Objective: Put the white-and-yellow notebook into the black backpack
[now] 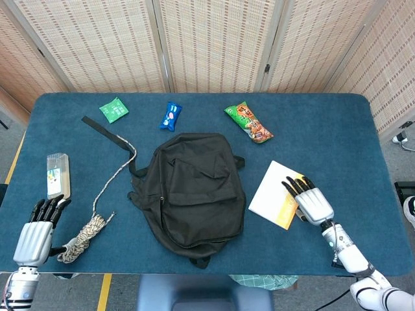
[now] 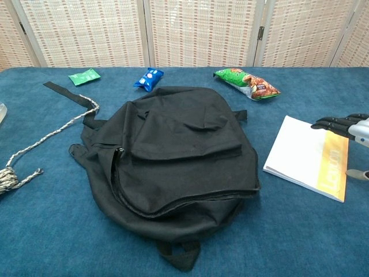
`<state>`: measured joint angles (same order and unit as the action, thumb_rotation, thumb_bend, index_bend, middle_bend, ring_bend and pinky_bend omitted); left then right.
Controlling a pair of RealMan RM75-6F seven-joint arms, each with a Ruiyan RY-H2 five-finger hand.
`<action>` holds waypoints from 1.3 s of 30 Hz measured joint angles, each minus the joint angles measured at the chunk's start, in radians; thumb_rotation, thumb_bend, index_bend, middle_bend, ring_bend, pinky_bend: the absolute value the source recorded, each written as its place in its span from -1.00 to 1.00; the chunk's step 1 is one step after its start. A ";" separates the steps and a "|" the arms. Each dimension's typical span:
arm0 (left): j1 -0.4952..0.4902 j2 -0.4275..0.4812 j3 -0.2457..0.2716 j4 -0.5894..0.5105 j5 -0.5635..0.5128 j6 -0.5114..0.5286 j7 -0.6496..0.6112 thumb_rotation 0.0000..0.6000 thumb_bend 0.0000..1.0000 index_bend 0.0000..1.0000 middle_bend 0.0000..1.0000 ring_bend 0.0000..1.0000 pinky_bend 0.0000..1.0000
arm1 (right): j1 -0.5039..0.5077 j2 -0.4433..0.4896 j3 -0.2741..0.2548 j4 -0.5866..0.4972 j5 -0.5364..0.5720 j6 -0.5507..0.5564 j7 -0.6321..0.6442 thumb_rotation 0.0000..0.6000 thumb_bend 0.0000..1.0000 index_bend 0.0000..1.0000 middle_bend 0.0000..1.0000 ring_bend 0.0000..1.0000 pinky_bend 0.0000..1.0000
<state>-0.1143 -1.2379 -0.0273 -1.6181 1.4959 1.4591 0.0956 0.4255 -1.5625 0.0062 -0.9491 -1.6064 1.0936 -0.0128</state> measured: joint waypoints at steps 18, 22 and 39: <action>0.001 0.002 0.002 0.002 0.000 -0.003 -0.010 1.00 -0.58 -0.66 -0.79 -0.79 -0.97 | -0.002 0.015 -0.024 0.001 0.015 0.016 0.021 1.00 -0.32 -1.00 -0.87 -0.75 -0.79; 0.000 0.001 0.002 0.001 0.000 -0.005 -0.008 1.00 -0.58 -0.66 -0.79 -0.79 -0.97 | 0.006 0.007 -0.029 0.007 0.015 0.002 0.020 1.00 -0.32 -1.00 -0.87 -0.75 -0.79; 0.003 0.003 0.003 0.008 -0.003 -0.006 -0.020 1.00 -0.58 -0.67 -0.79 -0.79 -0.97 | 0.041 -0.024 -0.031 0.022 0.019 -0.028 -0.008 1.00 -0.32 -1.00 -0.87 -0.73 -0.79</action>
<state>-0.1110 -1.2344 -0.0241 -1.6100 1.4925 1.4534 0.0752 0.4664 -1.5862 -0.0252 -0.9268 -1.5873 1.0659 -0.0211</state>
